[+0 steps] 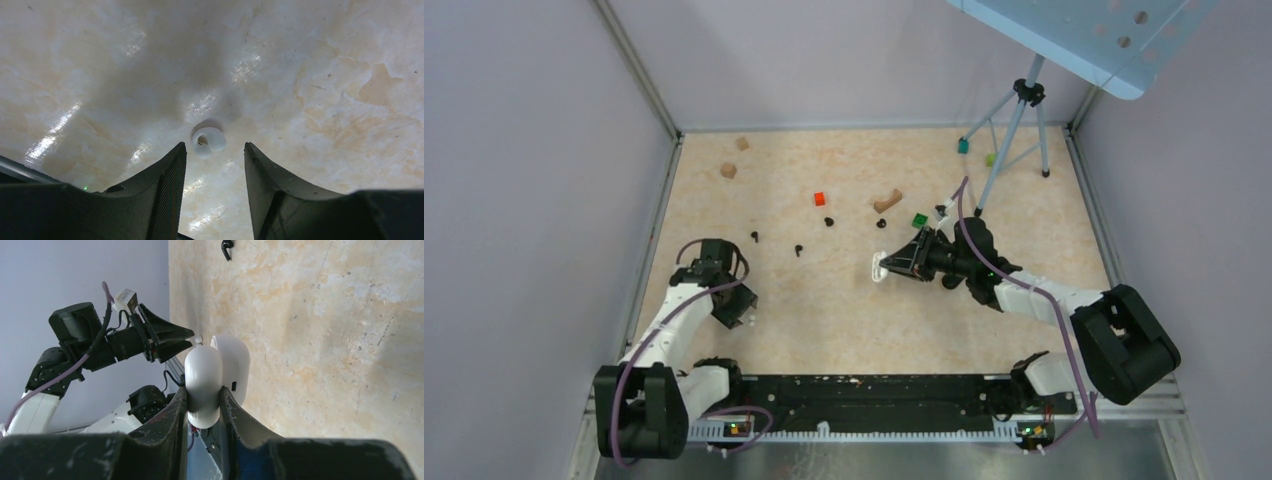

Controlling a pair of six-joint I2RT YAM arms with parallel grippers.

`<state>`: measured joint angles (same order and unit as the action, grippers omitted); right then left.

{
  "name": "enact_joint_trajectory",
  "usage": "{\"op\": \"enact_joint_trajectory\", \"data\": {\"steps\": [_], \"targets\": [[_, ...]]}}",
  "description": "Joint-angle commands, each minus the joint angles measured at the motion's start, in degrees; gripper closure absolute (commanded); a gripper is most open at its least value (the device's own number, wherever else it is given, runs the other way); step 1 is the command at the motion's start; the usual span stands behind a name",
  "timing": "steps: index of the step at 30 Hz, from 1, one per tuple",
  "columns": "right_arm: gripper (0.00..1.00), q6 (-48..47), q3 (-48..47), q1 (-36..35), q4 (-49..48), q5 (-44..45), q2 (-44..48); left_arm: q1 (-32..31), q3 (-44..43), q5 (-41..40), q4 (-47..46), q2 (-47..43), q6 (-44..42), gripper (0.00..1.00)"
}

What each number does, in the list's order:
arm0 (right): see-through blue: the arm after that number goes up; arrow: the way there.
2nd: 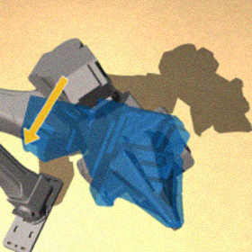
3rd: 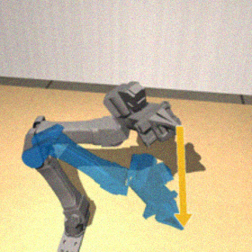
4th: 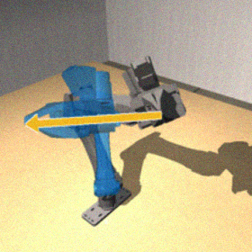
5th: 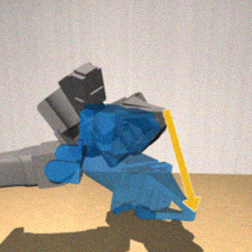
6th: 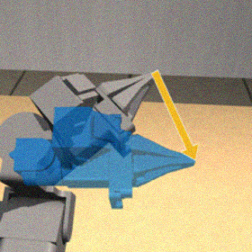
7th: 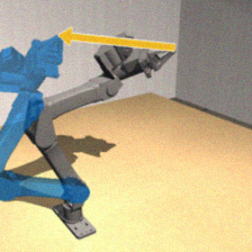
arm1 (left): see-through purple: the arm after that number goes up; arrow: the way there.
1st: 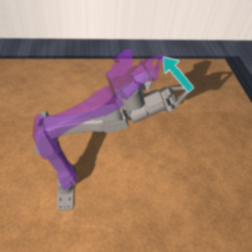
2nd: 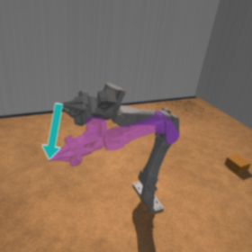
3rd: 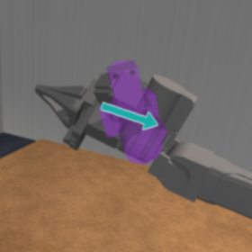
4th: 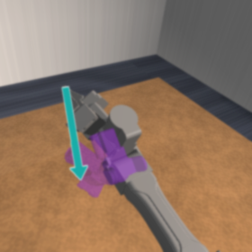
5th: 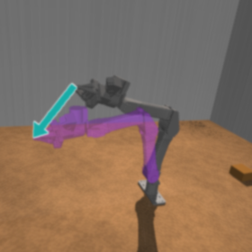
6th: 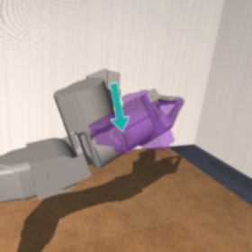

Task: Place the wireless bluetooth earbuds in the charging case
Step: Move the left earbud to the center of the board.

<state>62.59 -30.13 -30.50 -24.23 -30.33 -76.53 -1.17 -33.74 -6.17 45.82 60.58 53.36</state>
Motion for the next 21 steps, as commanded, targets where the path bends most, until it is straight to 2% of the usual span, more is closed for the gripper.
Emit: {"op": "enact_joint_trajectory", "data": {"steps": [1, 9, 17, 21], "targets": [[1.00, -0.9, -2.1, -0.1, -2.1, -0.5, 0.9, 0.3, 1.8, 0.9, -4.3, 1.0, -0.9, 0.48], [1.00, -0.8, -2.3, 0.0, -1.9, -0.3, 1.0, -0.4, 4.6, 17.7, -15.0, 5.7, -6.1, 0.52], [1.00, -0.9, -2.6, 0.0, -1.8, -0.2, 0.7, -5.4, 3.4, 26.4, -22.8, 7.9, -8.1, 0.53], [1.00, -0.8, -3.0, -0.1, -1.8, -0.4, 0.2, -9.2, -0.2, 27.1, -21.4, 9.7, -10.4, 0.50]]}}
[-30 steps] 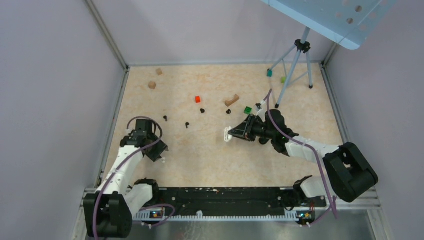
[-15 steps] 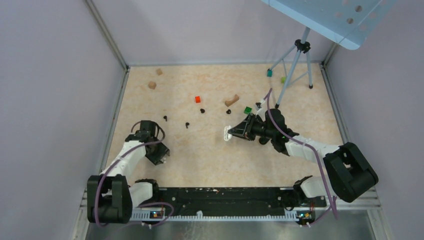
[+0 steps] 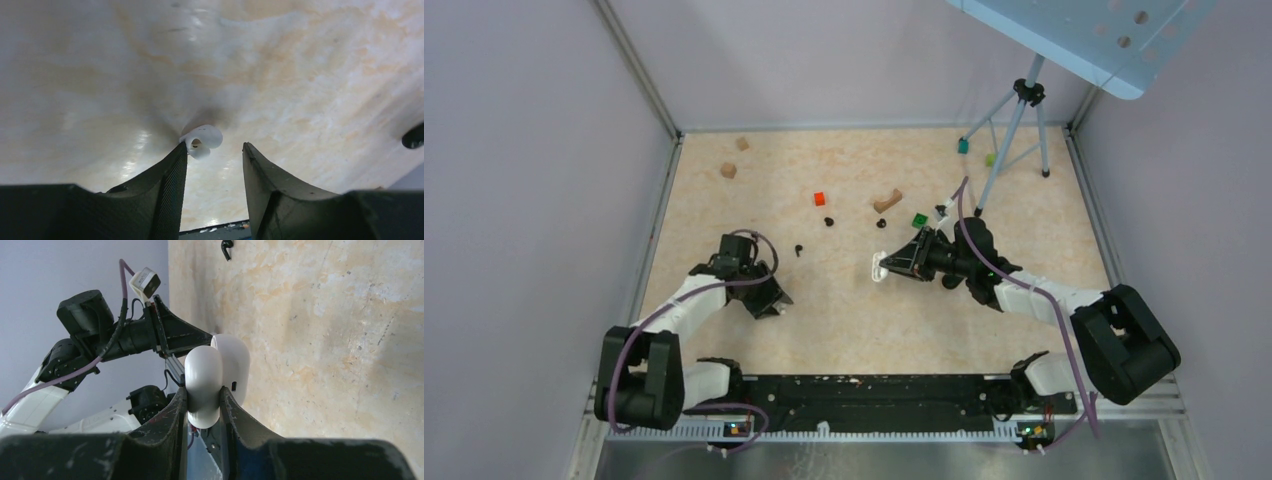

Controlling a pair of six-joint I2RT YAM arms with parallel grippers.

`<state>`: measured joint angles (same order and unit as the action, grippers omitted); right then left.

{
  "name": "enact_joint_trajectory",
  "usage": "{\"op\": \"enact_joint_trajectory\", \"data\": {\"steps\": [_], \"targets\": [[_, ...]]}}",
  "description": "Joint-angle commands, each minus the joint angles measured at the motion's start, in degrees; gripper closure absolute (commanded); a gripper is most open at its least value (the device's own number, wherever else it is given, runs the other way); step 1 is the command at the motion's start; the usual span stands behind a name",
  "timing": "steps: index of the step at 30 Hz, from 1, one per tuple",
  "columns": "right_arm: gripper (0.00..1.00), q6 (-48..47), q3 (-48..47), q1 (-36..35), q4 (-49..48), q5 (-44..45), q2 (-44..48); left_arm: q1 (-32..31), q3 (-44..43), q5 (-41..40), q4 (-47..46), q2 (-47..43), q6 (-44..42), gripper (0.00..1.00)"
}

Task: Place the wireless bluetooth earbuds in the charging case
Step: Move the left earbud to the center of the board.

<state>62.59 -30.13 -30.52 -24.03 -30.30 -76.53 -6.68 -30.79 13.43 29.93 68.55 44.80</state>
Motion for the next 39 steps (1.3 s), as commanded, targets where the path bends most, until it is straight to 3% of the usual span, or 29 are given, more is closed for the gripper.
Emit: {"op": "enact_joint_trajectory", "data": {"steps": [1, 7, 17, 25, 33, 39], "targets": [[1.00, -0.8, -3.2, 0.0, -1.8, -0.5, 0.2, -4.2, -4.1, 6.9, -4.6, 1.4, -2.5, 0.49], [1.00, -1.0, -3.4, 0.0, -1.0, -0.2, 0.8, -3.1, -8.0, -1.4, 2.8, -2.9, -5.8, 0.44], [1.00, -1.4, -3.4, -0.1, 0.1, -0.1, 1.7, 1.4, -8.3, -4.7, 7.2, -4.8, -3.6, 0.42], [1.00, -1.2, -2.6, 0.0, 0.2, 0.5, 2.5, 3.1, -6.6, -6.9, 10.1, -5.5, -1.2, 0.47], [1.00, -1.0, -2.3, -0.1, -0.4, 0.4, 2.5, 3.0, -2.0, 0.7, 5.7, -4.8, -1.8, 0.57], [1.00, -0.5, -1.9, -0.1, -1.0, 0.4, 2.3, 3.0, -1.4, -1.3, 2.7, -3.1, -3.8, 0.59]]}}
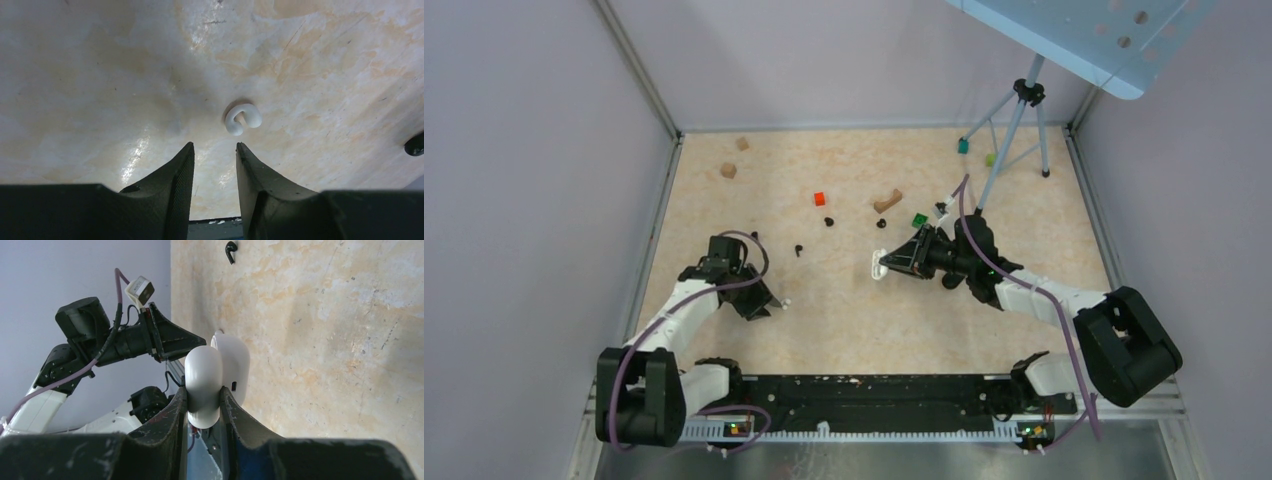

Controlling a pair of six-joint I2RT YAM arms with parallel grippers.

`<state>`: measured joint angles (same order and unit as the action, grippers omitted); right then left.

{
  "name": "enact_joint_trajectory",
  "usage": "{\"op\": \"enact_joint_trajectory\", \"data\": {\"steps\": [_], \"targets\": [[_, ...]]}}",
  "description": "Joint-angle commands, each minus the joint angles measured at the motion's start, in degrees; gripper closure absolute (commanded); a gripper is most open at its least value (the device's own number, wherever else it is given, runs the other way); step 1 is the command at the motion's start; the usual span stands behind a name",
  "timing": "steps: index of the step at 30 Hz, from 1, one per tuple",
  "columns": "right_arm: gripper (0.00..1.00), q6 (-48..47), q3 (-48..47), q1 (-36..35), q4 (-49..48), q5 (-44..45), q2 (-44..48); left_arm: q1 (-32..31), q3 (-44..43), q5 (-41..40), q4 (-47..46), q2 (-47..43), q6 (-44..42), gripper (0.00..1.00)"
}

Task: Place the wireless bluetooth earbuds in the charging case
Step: Pick up the left earbud from the center of the board.

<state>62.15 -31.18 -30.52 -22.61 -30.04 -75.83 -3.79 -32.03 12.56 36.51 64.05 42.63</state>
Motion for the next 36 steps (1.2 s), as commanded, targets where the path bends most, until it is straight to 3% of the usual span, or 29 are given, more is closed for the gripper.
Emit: {"op": "enact_joint_trajectory", "data": {"steps": [1, 16, 28, 36], "targets": [[1.00, -0.2, -0.9, -0.1, -2.2, 0.2, 1.7, 0.1, -0.5, -0.8, -4.1, 2.3, -2.1, 0.59], [1.00, -0.1, -0.7, -0.2, -1.7, 0.6, 2.0, -0.3, -0.8, -1.8, -8.7, 6.2, -5.1, 0.60], [1.00, 0.0, -1.3, -0.5, -1.9, 0.6, 1.3, -8.9, -1.9, -7.5, -7.1, 8.5, -5.2, 0.61], [1.00, 0.0, -1.2, -0.5, -1.8, 0.7, 1.6, -10.9, -2.0, -7.5, -7.4, 8.7, -4.4, 0.66]]}}
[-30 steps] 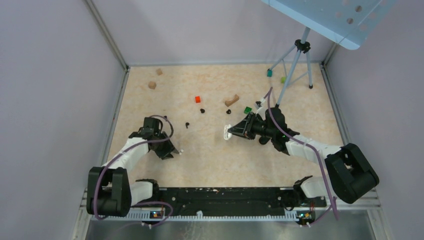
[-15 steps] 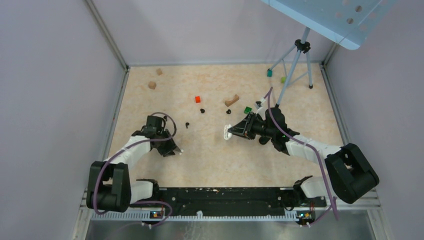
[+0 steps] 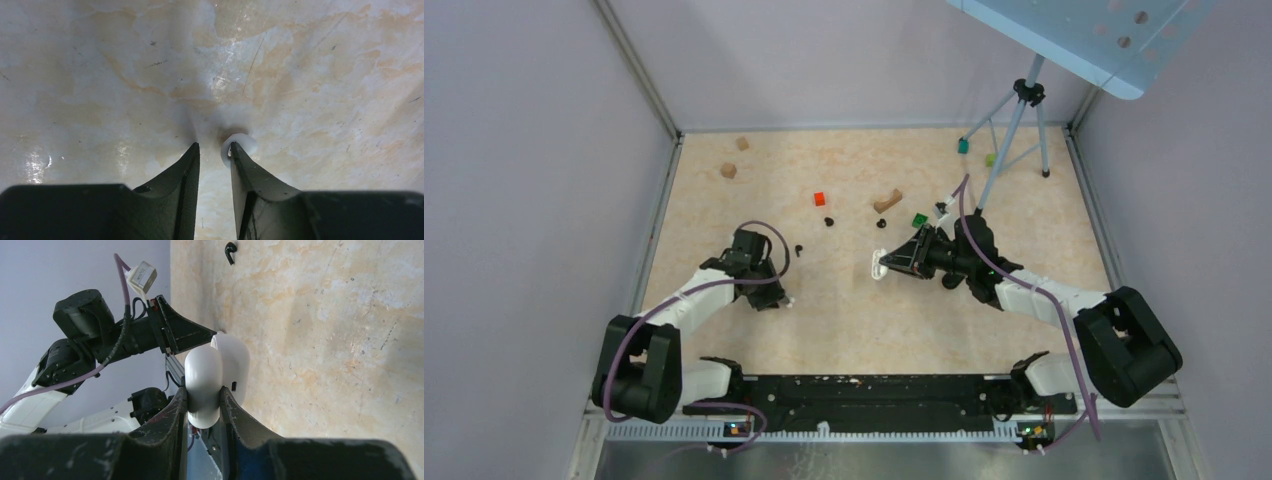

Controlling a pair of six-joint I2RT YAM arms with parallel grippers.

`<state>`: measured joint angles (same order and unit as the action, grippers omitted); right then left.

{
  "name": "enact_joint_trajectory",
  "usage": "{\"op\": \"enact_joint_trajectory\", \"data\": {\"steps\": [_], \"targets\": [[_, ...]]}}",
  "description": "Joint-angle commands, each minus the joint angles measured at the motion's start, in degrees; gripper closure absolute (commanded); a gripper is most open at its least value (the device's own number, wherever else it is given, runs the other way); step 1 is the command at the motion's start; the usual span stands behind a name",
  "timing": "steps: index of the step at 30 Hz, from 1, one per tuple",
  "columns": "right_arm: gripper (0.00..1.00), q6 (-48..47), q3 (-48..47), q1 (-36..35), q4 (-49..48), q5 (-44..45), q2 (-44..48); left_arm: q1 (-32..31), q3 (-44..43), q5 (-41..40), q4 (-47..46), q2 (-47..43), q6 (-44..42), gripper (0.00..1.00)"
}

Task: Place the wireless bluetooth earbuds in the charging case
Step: Pick up the left earbud from the center of the board.

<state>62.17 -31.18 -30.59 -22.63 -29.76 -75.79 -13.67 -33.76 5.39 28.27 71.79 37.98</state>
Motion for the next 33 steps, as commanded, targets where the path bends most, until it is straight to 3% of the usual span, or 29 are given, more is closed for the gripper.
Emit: {"op": "enact_joint_trajectory", "data": {"steps": [1, 8, 19, 33], "targets": [[1.00, 0.1, -1.1, -0.5, -1.7, 0.4, 1.6, -1.1, -0.3, 0.3, 0.6, 0.9, 0.3, 0.66], [1.00, 0.1, -1.0, -0.6, -1.6, 0.4, 1.4, -1.2, -0.1, 5.6, -1.1, -0.8, 1.4, 0.66], [1.00, 0.1, -1.0, -0.6, -1.9, 0.3, 1.3, -1.3, 0.3, 7.5, -2.6, -0.2, 1.4, 0.67], [1.00, 0.1, -1.0, -0.5, -2.0, 0.2, 1.2, -2.9, 0.0, 7.5, -3.1, 0.8, 0.5, 0.80]]}}
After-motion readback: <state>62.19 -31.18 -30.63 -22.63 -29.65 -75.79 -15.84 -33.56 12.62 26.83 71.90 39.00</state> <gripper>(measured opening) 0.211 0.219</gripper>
